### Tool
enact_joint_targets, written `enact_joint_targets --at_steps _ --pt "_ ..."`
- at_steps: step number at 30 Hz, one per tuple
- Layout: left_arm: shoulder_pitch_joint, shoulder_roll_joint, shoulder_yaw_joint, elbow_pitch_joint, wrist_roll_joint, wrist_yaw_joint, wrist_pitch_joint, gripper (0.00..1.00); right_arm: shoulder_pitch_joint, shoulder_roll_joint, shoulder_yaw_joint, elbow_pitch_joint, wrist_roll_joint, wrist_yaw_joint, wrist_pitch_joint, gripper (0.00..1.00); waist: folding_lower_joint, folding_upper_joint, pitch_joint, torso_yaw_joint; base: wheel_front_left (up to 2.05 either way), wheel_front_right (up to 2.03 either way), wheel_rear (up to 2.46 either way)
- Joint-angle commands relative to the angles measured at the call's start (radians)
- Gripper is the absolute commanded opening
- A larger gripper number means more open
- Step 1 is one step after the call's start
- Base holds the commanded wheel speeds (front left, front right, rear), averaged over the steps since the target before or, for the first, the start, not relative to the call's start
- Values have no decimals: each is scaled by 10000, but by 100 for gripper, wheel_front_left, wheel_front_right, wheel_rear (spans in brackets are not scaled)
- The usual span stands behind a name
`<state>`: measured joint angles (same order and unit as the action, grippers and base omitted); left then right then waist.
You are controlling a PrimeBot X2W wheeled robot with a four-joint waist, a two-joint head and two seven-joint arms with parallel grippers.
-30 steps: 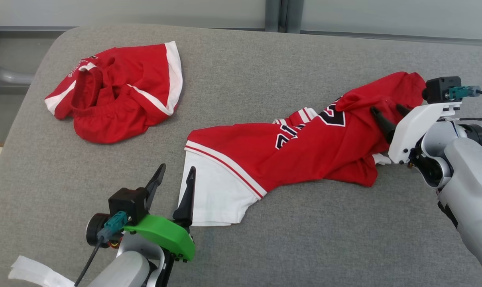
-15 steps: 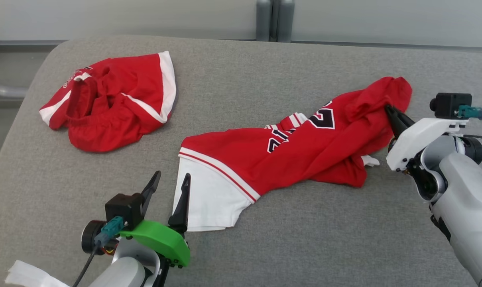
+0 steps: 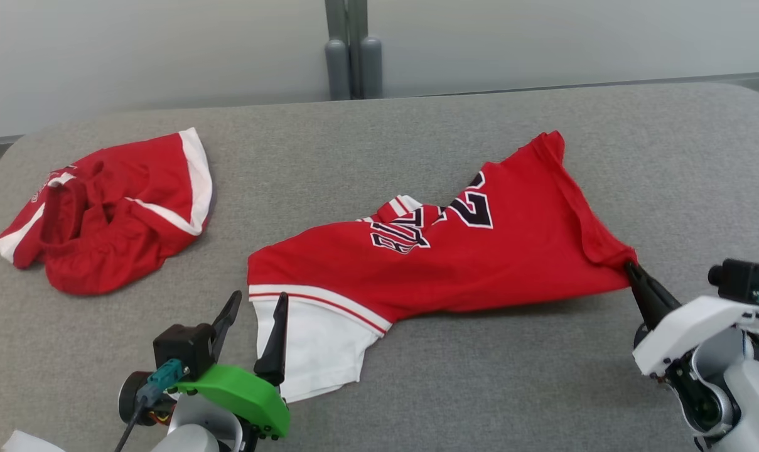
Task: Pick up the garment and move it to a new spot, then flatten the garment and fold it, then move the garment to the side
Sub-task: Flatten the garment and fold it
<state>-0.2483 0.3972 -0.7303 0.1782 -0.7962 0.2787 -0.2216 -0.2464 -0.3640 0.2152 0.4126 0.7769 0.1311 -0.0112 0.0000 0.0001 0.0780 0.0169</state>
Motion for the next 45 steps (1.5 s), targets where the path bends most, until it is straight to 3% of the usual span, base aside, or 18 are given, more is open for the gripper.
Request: enact_joint_targets --at_steps 1,11,12,13,14,23,37,45 --pt "157 97 52 5 -12 53 -51 100 466 79 -284 -389 -193 -7 165 0 0 -1 -167 -418 0 0 0" --pt "253 228 189 -25 -107 102 -109 100 3677 1715 -2601 -3957 -1501 -7 2412 0 0 -1 53 -950 0 0 0" --pt "249 230 177 -22 -109 98 -95 100 3811 1837 -2751 -4123 -1667 -7 2566 32 0 -1 77 -976 0 0 0" --pt "236 231 168 -13 -109 85 -79 100 3901 1985 -2904 -4225 -1804 -7 2677 75 0 -1 96 -991 0 0 0" --pt "218 231 161 -3 -113 69 -67 100 3988 2157 -3106 -4293 -2036 -7 2785 100 0 -1 116 -1007 0 0 0" --pt "185 352 280 -53 -93 130 -136 100 3932 2742 -4863 -4503 -3793 -5 2253 100 0 -1 60 -853 0 0 0" --pt "750 125 1365 -892 376 100 -437 100 3005 2702 -3837 -5399 -4616 -7 -1553 100 0 -1 -867 -527 0 0 0" --pt "1477 -162 2580 -1245 811 -389 -438 100 3620 2264 -3613 -4917 -4898 -5 -2243 100 0 -1 -1122 -382 0 0 0"
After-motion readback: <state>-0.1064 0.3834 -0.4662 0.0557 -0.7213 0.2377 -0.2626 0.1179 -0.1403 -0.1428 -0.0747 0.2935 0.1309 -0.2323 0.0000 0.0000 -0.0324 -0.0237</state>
